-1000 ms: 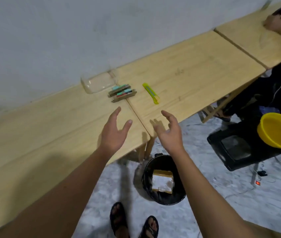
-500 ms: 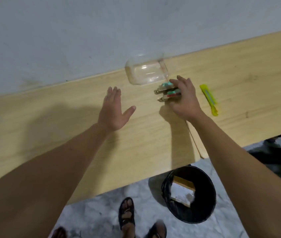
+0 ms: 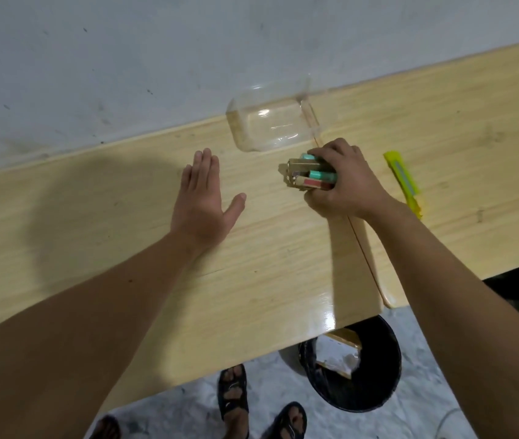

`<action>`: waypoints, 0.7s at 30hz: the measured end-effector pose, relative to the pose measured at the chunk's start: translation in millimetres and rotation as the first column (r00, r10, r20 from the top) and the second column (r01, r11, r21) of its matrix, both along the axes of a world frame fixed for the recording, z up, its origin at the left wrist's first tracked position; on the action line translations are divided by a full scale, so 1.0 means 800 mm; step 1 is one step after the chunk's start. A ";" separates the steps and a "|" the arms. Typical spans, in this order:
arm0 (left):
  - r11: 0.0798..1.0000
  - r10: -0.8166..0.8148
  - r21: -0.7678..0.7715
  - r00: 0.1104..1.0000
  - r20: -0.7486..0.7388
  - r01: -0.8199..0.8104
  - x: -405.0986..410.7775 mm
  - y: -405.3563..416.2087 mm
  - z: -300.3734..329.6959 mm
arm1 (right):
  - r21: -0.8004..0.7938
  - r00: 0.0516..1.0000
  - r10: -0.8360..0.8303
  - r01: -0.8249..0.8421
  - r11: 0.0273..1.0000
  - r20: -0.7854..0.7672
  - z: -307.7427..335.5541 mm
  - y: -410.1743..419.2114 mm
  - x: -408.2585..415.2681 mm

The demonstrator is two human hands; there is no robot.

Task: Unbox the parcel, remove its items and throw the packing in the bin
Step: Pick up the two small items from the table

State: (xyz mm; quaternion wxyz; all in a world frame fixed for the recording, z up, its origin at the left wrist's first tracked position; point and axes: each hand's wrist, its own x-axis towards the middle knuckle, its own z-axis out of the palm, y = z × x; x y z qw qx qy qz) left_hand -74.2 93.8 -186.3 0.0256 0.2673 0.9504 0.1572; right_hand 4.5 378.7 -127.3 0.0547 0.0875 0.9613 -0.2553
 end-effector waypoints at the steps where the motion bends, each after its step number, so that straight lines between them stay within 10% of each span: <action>1: 1.000 0.000 -0.001 1.000 -0.002 0.000 0.000 0.000 -0.001 | -0.011 1.000 0.007 -0.007 1.000 0.002 -0.001 0.000 0.000; 21: 0.993 -0.045 -0.112 0.997 -0.064 0.037 -0.003 -0.003 -0.003 | 0.139 0.975 0.218 -0.211 0.968 -0.037 0.082 -0.029 -0.141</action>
